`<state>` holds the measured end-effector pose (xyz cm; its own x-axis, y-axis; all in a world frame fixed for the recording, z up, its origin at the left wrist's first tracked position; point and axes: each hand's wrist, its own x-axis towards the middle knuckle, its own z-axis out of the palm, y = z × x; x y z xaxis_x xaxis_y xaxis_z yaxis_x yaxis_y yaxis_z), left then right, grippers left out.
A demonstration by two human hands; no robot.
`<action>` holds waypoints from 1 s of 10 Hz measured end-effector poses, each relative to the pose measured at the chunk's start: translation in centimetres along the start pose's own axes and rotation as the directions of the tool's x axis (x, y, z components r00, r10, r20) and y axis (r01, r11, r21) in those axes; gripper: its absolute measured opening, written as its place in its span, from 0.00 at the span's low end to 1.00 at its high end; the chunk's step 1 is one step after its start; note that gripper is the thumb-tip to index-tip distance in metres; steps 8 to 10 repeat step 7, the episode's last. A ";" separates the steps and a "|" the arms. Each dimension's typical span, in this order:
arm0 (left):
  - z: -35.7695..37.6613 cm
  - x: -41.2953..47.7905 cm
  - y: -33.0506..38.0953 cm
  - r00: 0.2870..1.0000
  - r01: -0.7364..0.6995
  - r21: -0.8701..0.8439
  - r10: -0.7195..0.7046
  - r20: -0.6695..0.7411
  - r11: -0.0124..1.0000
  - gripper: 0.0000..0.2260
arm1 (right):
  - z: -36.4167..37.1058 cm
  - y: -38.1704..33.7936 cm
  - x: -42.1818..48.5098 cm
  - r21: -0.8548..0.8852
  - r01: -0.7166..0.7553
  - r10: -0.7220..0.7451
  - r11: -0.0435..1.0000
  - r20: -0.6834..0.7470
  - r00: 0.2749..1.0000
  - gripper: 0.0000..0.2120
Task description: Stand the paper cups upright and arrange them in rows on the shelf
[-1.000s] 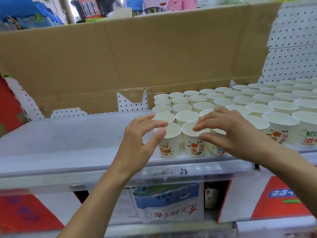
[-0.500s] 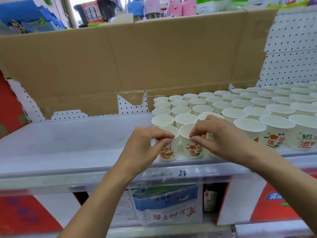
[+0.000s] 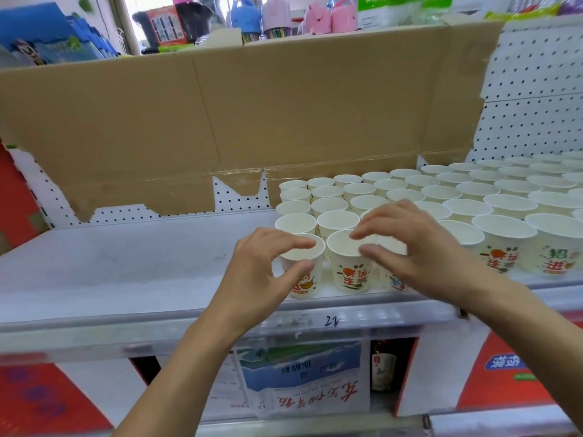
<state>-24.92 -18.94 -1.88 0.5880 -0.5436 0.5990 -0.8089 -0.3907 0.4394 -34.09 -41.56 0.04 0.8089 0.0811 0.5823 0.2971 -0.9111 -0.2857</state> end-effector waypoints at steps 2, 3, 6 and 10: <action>0.0 -0.2 -0.1 0.999 0.033 -0.001 -0.033 -0.008 0.999 0.13 | -3.8 3.5 -2.1 -0.040 -0.111 0.109 0.993 -0.046 0.993 0.08; 0.3 0.0 -0.2 0.998 0.062 -0.005 -0.062 -0.002 0.998 0.11 | -3.5 3.9 -2.8 -0.083 -0.066 0.067 0.994 0.009 0.998 0.13; 0.8 0.1 0.2 0.999 0.047 0.010 -0.047 -0.018 0.999 0.10 | -2.7 4.7 -2.7 -0.173 0.037 -0.032 0.984 0.031 0.999 0.03; 0.8 -0.2 0.5 0.996 0.040 0.010 -0.039 -0.079 0.999 0.12 | -2.8 4.6 -2.8 -0.171 0.043 -0.041 0.984 0.017 0.999 0.07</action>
